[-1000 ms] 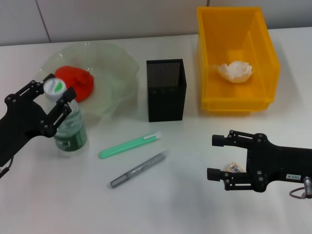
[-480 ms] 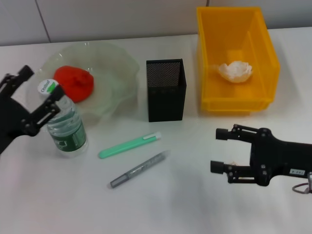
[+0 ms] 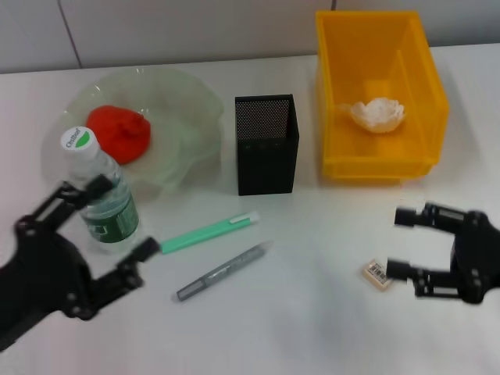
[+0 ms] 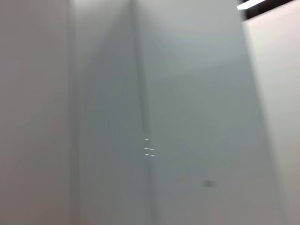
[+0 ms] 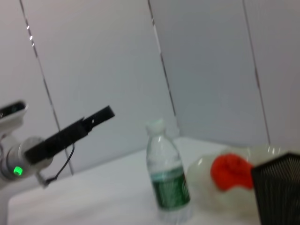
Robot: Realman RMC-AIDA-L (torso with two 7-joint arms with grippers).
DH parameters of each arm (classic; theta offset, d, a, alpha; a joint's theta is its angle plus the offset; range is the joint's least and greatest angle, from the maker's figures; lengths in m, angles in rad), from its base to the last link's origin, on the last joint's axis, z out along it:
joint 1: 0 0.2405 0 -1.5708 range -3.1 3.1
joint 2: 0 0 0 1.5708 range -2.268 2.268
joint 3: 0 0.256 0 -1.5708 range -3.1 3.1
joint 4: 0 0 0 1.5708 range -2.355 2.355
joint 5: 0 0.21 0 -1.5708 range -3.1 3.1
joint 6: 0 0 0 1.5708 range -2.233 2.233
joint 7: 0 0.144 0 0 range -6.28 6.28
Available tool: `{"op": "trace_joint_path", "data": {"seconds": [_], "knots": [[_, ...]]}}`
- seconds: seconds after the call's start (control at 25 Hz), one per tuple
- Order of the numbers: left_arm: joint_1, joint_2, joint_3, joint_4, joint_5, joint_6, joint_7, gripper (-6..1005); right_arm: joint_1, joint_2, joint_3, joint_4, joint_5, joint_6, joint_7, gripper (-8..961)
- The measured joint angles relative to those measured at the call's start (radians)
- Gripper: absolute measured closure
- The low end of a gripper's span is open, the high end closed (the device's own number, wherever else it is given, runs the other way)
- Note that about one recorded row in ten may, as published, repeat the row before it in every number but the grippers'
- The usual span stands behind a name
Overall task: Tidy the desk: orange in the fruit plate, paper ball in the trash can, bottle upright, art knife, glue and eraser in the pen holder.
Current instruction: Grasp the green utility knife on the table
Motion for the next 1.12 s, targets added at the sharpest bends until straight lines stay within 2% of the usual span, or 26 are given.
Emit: {"op": "trace_joint_path", "data": {"seconds": [0.08,0.12,0.16,0.28,0.32,0.36,0.4,0.48,0.56,0.6,0.68,0.8,0.84,0.88,0.92,1.0,1.04,1.12], "knots": [[-0.013,-0.004,0.08,0.065,0.011,-0.043,-0.064,189,-0.004,-0.002,0.002,-0.003,-0.076,-0.02,-0.007,137],[-0.013,-0.004,0.08,0.065,0.011,-0.043,-0.064,190,-0.004,-0.001,0.002,-0.004,-0.101,-0.027,-0.016,137],[-0.022,-0.007,0.146,0.138,0.011,-0.109,-0.143,190,-0.004,-0.001,0.002,-0.004,-0.101,-0.027,-0.016,137],[-0.023,-0.009,0.18,0.185,0.009,-0.153,-0.185,192,-0.008,0.009,0.001,-0.001,-0.134,-0.051,-0.066,137],[-0.02,-0.01,0.215,0.237,0.007,-0.196,-0.218,193,-0.011,0.013,-0.001,-0.001,-0.136,-0.06,-0.087,137],[-0.005,-0.011,0.26,0.336,0.005,-0.26,-0.278,194,-0.014,0.015,-0.003,-0.001,-0.137,-0.065,-0.101,137],[-0.005,-0.011,0.26,0.336,0.005,-0.26,-0.278,194,-0.016,0.016,-0.003,-0.001,-0.139,-0.073,-0.108,137],[0.026,-0.011,0.31,0.475,0.002,-0.351,-0.371,196,-0.018,0.016,0.0,-0.003,-0.145,-0.087,-0.114,136],[0.026,-0.011,0.31,0.475,0.002,-0.351,-0.371,197,-0.018,0.013,0.002,-0.002,-0.149,-0.094,-0.115,136],[0.07,-0.008,0.375,0.647,0.007,-0.488,-0.488,198,-0.019,0.011,0.002,0.0,-0.15,-0.095,-0.116,136],[0.108,-0.003,0.432,0.82,0.07,-0.607,-0.606,199,-0.022,0.009,0.002,0.001,-0.15,-0.093,-0.121,136],[0.114,-0.003,0.434,0.828,0.076,-0.609,-0.61,201,-0.028,0.008,0.002,0.002,-0.15,-0.088,-0.134,136],[0.119,-0.003,0.447,0.99,0.23,-0.671,-0.815,201,-0.031,0.009,0.003,0.002,-0.15,-0.086,-0.138,136],[0.119,-0.003,0.447,0.99,0.23,-0.671,-0.815,202,-0.031,0.009,0.003,0.002,-0.15,-0.086,-0.138,136],[0.106,-0.002,0.451,1.071,0.339,-0.694,-0.949,203,-0.033,0.009,0.003,0.002,-0.15,-0.086,-0.139,136],[0.106,-0.002,0.451,1.071,0.339,-0.694,-0.949,204,-0.038,0.009,0.003,0.003,-0.15,-0.085,-0.146,136],[0.037,-0.004,0.482,1.208,0.593,-0.71,-1.232,205,-0.041,0.01,0.005,0.003,-0.151,-0.084,-0.159,136],[0.005,-0.004,0.494,1.244,0.675,-0.708,-1.326,206,-0.049,0.013,0.015,0.003,-0.151,-0.083,-0.191,136]]}}
